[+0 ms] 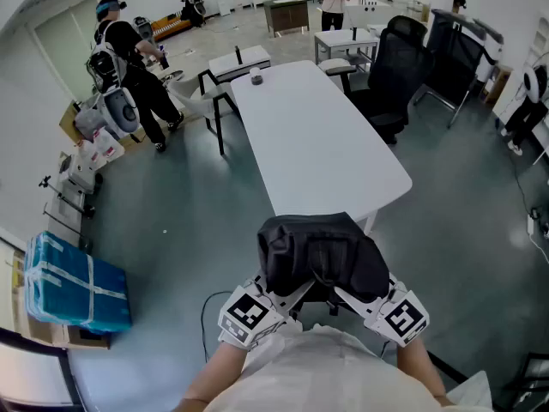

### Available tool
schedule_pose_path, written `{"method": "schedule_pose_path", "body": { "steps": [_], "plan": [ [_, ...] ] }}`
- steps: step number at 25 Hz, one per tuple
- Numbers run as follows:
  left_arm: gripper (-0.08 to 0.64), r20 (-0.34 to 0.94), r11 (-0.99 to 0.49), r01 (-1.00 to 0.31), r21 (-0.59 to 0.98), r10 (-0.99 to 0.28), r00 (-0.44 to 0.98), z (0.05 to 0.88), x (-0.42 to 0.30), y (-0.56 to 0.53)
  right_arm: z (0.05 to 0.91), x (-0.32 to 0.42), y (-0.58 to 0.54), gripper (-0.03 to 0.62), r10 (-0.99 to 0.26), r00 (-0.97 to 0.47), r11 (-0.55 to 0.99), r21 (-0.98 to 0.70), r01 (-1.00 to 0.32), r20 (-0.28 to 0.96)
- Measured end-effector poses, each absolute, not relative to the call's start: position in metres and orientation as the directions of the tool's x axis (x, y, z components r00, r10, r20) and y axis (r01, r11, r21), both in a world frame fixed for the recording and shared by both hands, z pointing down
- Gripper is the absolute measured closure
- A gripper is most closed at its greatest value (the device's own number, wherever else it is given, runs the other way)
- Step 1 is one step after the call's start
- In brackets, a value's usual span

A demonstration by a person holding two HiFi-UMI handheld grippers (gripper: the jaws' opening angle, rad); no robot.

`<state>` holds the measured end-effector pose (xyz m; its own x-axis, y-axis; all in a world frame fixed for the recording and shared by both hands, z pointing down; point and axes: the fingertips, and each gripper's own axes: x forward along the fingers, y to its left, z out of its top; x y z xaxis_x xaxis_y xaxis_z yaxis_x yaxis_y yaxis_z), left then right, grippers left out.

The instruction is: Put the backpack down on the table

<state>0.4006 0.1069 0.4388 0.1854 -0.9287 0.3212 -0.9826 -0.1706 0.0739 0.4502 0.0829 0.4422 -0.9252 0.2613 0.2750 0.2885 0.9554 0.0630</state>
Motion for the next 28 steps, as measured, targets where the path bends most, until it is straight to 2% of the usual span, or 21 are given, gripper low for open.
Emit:
{"method": "schedule_pose_path", "body": {
  "steps": [28],
  "plan": [
    [0.420,0.322,-0.166,-0.983,0.076,-0.929,0.182,0.441,0.407,0.128,0.445,0.457,0.105,0.448,0.306,-0.918,0.948,0.002,0.317,0.253]
  ]
}}
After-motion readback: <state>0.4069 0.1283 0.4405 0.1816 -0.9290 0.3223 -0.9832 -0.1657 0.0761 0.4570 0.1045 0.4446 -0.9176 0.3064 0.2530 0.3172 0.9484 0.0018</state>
